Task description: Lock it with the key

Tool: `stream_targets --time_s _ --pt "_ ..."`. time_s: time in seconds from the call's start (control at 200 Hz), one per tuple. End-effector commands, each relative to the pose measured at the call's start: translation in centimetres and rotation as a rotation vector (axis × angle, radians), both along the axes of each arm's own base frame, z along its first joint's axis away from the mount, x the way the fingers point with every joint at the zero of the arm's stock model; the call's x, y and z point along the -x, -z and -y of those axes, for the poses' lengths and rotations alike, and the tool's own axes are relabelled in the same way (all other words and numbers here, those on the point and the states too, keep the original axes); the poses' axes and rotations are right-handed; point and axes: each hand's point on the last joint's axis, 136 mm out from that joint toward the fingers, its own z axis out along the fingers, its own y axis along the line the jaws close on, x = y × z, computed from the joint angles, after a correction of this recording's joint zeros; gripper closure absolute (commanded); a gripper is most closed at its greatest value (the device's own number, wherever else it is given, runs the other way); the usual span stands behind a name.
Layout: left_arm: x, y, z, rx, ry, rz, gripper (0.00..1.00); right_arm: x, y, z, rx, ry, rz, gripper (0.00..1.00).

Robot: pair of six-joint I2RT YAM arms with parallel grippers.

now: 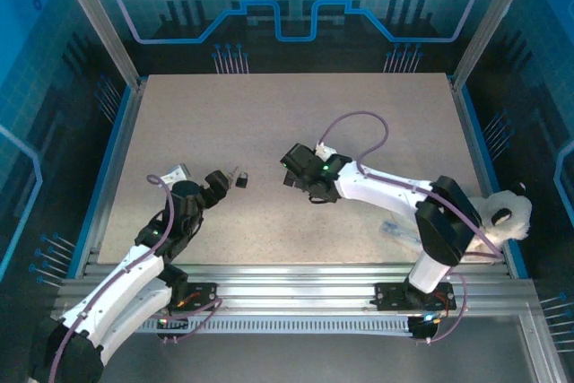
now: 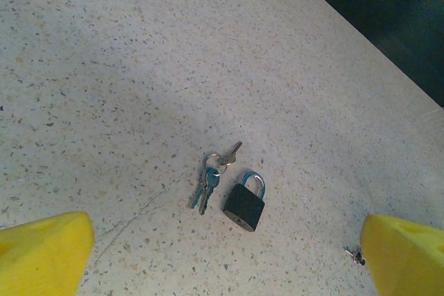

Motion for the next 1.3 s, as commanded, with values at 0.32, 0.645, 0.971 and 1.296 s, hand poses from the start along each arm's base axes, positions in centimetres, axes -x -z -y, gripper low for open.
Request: stream_targets --time_s 0.32,0.645,0.971,1.296 --pt "0.0 0.4 0.2 0.004 0.018 -0.007 0.01 -2.5 3.3 -2.5 -0.082 0.172 -0.139 0.32" --pt "0.0 0.4 0.3 0.002 0.021 -0.006 0.01 -4.6 5.2 -1.7 -0.068 0.252 -0.186 0.4" --pt "-0.1 0.3 0.3 0.0 0.023 -0.006 0.01 -5.4 6.6 -0.8 -0.073 0.302 -0.216 0.45" --pt "0.0 0.4 0.3 -0.004 0.022 -0.01 0.01 -6.0 7.8 -0.8 -0.093 0.308 -0.238 0.51"
